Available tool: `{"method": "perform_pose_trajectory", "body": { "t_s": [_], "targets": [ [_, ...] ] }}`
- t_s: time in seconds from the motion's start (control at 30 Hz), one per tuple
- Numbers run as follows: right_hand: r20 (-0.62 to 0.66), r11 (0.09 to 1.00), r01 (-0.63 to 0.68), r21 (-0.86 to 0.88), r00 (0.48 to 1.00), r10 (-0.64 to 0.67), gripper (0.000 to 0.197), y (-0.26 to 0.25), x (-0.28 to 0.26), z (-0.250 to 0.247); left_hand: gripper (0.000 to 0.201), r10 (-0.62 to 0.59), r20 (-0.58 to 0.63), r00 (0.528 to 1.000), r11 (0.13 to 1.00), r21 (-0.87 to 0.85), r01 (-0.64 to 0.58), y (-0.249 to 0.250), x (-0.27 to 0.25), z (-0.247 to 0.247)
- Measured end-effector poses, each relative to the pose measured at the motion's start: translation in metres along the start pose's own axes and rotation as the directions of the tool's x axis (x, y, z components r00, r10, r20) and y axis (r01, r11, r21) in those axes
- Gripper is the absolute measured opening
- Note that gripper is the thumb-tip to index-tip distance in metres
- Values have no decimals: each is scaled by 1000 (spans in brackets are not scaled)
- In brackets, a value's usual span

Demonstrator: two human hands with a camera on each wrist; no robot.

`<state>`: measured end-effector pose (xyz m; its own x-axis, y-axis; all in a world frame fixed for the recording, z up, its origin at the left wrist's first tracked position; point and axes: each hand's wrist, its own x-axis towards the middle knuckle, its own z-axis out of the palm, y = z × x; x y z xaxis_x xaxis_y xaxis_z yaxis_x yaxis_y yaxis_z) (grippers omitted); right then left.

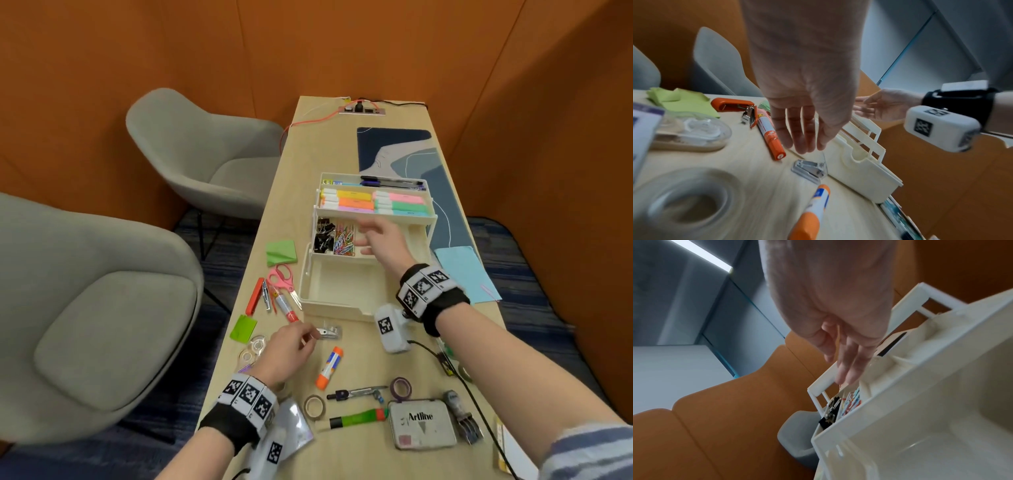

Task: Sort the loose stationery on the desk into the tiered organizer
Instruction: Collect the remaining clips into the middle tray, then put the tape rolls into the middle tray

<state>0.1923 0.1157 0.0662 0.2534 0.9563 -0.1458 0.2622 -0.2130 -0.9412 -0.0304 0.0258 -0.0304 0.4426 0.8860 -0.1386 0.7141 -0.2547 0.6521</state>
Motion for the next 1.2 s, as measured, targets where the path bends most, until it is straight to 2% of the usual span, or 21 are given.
{"method": "perform_pose_trajectory", "body": {
  "t_s": [0.1,0.2,0.3,0.4,0.5,0.6,0.7,0.97,1.07,1.13,1.2],
  "targets": [
    [-22,1000,-1,8,1000,1,30,21,-36,-21,14,-11,19,1000,1000,-2,11,1,-8,8],
    [9,998,-67,-4,998,67,32,58,-79,-40,17,4,45,999,999,40,-6,4,-13,14],
    [71,981,-168,-98,982,175,31,100,-118,-57,16,8,76,997,998,54,-12,8,-15,19],
    [49,937,-207,-281,972,230,26,131,-152,-70,12,11,89,996,998,63,-16,11,-15,27],
    [53,853,-102,-512,987,149,21,145,-176,-74,11,28,103,994,996,82,-36,19,-16,34],
    [184,717,74,-693,980,77,11,154,-193,-58,14,57,117,992,993,94,-68,26,-18,40],
    [234,564,162,-810,971,58,22,165,-199,-37,16,73,126,989,992,92,-84,30,-19,43],
    [160,466,138,-874,987,7,22,157,-175,-29,11,73,61,996,994,82,-78,28,-24,34],
    [-28,561,-7,-828,999,-30,22,148,-170,-43,10,47,31,998,995,84,-49,20,-27,29],
    [-176,602,-144,-785,984,7,21,150,-168,-57,10,20,34,999,997,79,-23,16,-29,27],
    [-247,633,-229,-740,967,61,20,158,-165,-69,11,6,42,999,998,69,-9,14,-29,26]
  ]
}}
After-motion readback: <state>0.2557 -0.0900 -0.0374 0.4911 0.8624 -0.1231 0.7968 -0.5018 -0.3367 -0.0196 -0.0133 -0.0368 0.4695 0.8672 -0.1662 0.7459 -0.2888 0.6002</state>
